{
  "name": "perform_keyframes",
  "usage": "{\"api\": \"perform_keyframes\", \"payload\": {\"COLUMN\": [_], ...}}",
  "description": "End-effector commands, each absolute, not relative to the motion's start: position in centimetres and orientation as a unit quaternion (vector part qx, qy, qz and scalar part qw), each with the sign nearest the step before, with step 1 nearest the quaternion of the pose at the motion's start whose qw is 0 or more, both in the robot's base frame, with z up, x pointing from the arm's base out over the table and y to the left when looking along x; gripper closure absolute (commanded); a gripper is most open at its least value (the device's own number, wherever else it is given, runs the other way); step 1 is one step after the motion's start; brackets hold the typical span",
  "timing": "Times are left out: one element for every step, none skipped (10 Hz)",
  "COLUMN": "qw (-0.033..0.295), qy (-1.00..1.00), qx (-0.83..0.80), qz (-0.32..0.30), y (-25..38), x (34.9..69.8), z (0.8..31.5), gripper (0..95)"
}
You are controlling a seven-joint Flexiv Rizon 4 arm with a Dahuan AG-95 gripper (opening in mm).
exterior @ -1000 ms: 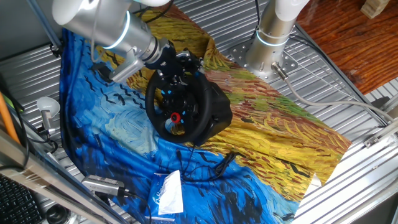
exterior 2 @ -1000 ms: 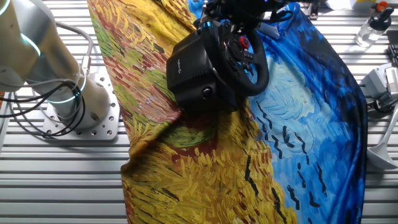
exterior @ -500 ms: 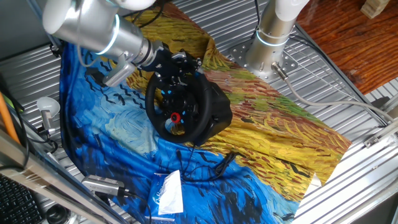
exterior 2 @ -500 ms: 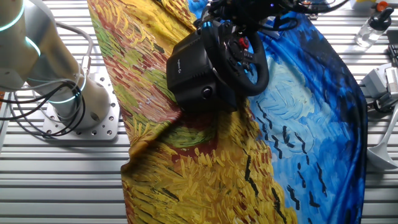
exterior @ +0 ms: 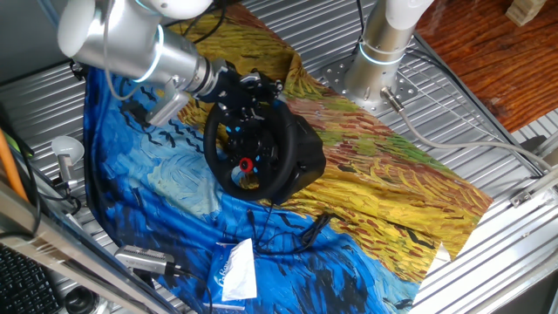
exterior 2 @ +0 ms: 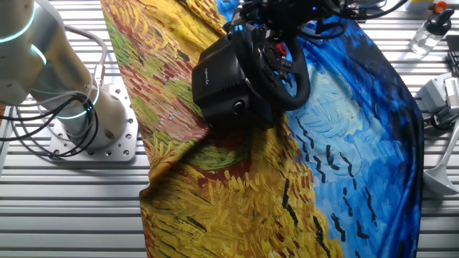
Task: Rotate the steering wheel 90 degrees counterclockwise
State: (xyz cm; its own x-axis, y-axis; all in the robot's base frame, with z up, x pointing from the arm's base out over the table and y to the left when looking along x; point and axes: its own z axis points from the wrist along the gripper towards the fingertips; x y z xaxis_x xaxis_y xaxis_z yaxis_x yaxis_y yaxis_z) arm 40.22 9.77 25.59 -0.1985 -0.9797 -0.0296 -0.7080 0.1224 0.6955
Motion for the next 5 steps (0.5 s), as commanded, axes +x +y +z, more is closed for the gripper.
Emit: {"api": "perform_keyframes", "payload": {"qw": [0.225, 0.224, 0.223, 0.223, 0.223], "qy": [-0.715, -0.714, -0.713, -0.713, -0.713], "qx": [0.591, 0.593, 0.594, 0.596, 0.595], "qz": [-0.297, -0.297, -0.297, -0.296, -0.295], "y": [9.7, 9.8, 9.8, 9.8, 9.7], "x": [40.0, 39.5, 39.3, 38.9, 38.7], "z": [25.5, 25.4, 25.3, 25.2, 25.1], "gripper": [38.0, 38.0, 38.0, 38.0, 38.0]}}
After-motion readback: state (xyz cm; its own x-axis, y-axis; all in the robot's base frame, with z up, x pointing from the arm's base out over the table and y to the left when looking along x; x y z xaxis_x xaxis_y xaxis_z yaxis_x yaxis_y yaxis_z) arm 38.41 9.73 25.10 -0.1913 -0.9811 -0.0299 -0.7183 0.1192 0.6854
